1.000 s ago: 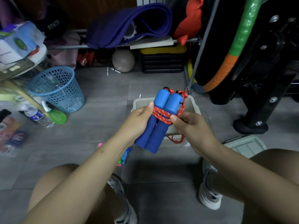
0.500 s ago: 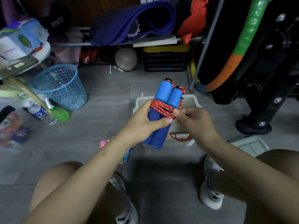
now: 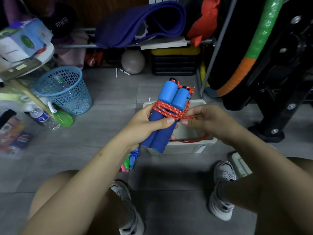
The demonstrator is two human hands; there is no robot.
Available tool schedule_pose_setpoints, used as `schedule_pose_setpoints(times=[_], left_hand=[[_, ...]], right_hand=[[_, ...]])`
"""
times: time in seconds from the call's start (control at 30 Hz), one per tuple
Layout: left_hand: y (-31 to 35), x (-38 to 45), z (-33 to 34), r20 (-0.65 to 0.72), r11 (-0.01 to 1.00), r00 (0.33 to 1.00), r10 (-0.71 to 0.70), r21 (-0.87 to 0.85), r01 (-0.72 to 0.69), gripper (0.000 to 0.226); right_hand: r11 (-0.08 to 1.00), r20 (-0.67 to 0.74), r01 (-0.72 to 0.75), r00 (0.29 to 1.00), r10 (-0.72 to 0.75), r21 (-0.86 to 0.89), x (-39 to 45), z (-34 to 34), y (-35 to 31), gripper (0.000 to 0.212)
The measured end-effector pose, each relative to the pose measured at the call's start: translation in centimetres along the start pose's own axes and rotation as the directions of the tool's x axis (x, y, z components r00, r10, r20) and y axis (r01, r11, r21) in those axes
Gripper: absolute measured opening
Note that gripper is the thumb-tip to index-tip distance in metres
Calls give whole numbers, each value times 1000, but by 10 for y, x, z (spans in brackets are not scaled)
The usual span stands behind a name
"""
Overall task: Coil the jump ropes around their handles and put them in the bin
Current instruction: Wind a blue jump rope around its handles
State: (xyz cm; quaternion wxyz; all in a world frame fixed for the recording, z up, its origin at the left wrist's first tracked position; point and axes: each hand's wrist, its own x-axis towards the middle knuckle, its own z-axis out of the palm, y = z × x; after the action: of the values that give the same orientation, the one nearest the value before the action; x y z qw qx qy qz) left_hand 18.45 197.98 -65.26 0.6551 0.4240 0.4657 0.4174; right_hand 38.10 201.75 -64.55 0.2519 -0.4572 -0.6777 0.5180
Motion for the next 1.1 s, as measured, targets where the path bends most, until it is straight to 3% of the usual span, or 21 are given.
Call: schedule_pose_setpoints(times=[0.13,0.27,0.37,0.5,0.6,0.67,0.8,0.9,1.0,1.1], left_hand=[[-2,1,-1,-6,1000,1000,5,-7,-5,39],[-2,2,-2,-17,1000,1000,17,-2,-17,35],[-2,4,-3,-14,1000,1000,23,5,-23,34],[-3,8,-2,-40,999,999,36,42,-34,41],[-4,13,-5,-120,985,990,78,164,-58,39],[-3,18,-11,-162,962,980,113,263,-67,37],[-5,20,-17,43,872,998,38,486,-54,43],[-7,15,-11,213,838,969,-128,546,-9,42],[-2,12,-11,310,840,921,-234,541,31,33],[2,10,-13,368,790,870,-327,612,37,33]], right_hand=[[944,-81,109,987,-141,-312,0,0,3,7],[765,-113,174,945,-307,-620,-3,3,6,14],[794,-100,130,967,-233,-593,-3,2,5,18],[956,-69,-17,998,-4,-292,-5,4,-4,32],[936,-46,-7,999,-10,-351,-7,0,-7,32],[886,-57,81,991,-120,-457,-10,-4,-9,30],[688,-24,246,933,-358,-683,-14,-6,-13,27],[539,48,324,885,-463,-778,-13,-5,-12,44],[524,87,333,894,-439,-784,-10,-5,-14,52],[527,131,335,913,-386,-781,-10,0,-20,39]])
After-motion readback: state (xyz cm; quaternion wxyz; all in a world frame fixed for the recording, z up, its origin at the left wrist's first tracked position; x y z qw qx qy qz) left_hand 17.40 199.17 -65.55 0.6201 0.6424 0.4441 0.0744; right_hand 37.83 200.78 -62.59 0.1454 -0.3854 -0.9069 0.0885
